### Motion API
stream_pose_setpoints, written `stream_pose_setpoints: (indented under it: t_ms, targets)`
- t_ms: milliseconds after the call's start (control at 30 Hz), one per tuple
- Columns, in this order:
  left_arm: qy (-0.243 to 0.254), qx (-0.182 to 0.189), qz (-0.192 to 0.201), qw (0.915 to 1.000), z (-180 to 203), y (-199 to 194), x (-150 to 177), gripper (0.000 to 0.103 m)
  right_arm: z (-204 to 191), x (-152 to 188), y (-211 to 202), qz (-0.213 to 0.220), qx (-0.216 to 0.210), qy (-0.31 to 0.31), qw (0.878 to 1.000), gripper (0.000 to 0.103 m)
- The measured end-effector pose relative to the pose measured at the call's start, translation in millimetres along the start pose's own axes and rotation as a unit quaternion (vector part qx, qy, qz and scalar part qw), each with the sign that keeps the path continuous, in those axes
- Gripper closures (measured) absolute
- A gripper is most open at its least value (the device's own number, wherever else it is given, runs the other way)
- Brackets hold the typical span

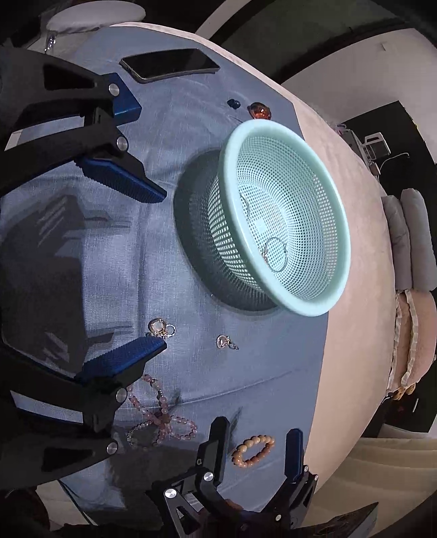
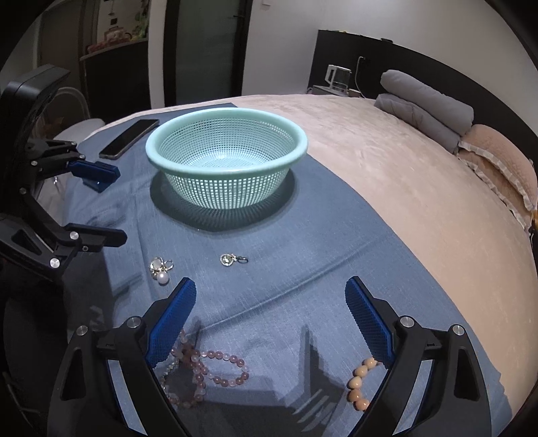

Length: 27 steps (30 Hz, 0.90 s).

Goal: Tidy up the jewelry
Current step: 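Grasp a silver earring with the left tool while the right tool grasps another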

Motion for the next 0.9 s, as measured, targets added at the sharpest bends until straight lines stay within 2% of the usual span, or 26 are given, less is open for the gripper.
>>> stream_pose_setpoints:
  t_ms: [67, 200, 267, 533, 733, 833, 900]
  targets:
    - [0.006, 0.007, -0.007, 0.9999, 3, 7, 0, 0.031, -4, -2, 9, -0.005, -0.007, -0.014, 1.000, 0.028]
    - [0.014, 0.011, -0.011, 0.9998, 5, 19, 0, 0.036, -7, -7, 31, -0.021, -0.021, -0.021, 0.999, 0.032]
    - [0.014, 0.018, -0.013, 0.9997, 6, 24, -1, 0.036, -8, -9, 40, -0.024, -0.031, -0.024, 0.999, 0.040]
    - [0.019, 0.043, -0.031, 0.9984, 13, 44, -1, 0.036, -9, -15, 65, -0.027, -0.038, -0.031, 0.998, 0.046]
    - [0.015, 0.047, -0.041, 0.9979, 17, 53, 1, 0.041, -8, -14, 79, -0.036, -0.072, -0.008, 0.997, 0.071]
    - [0.021, 0.052, -0.044, 0.9975, 17, 52, 1, 0.055, -11, -13, 80, -0.040, -0.085, -0.003, 0.996, 0.084]
    - [0.023, 0.059, -0.045, 0.9969, 19, 50, 3, 0.070, -13, -14, 80, -0.042, -0.080, -0.002, 0.996, 0.084]
Point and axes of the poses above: each gripper's, at about its wrist camera, not at the fingertips, and y roughly the way its jaws point, z to its right, x to its underside, the point moved 1 cm from there along y, roughly the way its jaws point, and after that the axes turned 5 degrees about -y, right-handed, at the moved point
